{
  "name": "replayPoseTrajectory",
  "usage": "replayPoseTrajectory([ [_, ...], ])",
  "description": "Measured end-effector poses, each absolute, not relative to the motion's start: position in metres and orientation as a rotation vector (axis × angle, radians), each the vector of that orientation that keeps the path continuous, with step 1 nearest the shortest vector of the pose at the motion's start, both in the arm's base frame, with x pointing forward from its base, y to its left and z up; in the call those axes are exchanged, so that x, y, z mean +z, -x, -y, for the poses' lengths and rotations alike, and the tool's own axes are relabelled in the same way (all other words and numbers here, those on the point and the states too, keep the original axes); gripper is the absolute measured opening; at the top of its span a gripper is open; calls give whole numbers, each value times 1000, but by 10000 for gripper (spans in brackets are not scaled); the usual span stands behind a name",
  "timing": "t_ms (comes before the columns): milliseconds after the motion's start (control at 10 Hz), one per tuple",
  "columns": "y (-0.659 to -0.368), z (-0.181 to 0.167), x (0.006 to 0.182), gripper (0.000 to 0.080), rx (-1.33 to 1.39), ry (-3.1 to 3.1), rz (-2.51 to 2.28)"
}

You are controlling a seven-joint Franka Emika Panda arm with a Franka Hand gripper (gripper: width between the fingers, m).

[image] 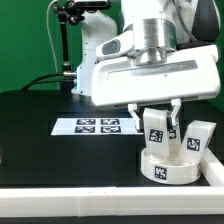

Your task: Assemble stool

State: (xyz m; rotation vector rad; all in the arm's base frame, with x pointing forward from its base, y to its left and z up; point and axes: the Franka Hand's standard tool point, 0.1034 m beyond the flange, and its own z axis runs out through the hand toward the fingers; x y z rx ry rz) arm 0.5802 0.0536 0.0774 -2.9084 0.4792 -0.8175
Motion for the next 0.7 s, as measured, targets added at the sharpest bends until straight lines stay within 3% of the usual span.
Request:
replayPoseTrajectory([
  [700, -580, -53, 73, 324, -810, 2912, -482],
])
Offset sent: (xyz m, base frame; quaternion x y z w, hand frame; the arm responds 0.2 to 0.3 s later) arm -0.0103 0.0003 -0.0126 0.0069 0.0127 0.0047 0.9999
